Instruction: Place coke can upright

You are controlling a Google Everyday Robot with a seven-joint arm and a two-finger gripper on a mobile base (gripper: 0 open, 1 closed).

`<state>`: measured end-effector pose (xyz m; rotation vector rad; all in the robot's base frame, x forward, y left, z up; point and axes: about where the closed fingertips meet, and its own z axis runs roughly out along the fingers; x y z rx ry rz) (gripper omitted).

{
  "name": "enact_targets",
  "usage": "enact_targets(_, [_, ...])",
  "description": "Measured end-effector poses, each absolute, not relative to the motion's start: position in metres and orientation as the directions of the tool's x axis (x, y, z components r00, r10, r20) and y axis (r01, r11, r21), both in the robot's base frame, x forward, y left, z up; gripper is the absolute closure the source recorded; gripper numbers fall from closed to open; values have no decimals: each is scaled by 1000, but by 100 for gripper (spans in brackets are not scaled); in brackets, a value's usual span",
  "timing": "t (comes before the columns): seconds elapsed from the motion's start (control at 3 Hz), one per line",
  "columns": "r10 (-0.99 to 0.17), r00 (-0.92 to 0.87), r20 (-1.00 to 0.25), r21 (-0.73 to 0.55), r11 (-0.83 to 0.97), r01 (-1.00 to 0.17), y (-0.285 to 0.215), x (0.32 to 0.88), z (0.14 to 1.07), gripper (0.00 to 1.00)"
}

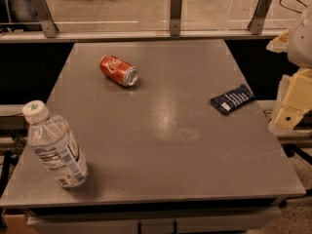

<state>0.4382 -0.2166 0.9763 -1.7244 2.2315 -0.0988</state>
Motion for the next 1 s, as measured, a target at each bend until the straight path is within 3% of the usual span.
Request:
enact_targets(0.67, [-954, -190, -234, -248, 247, -937, -197, 460, 973, 0])
enact_targets(1.0, [-949, -161, -271, -258, 233, -938, -152, 505, 963, 0])
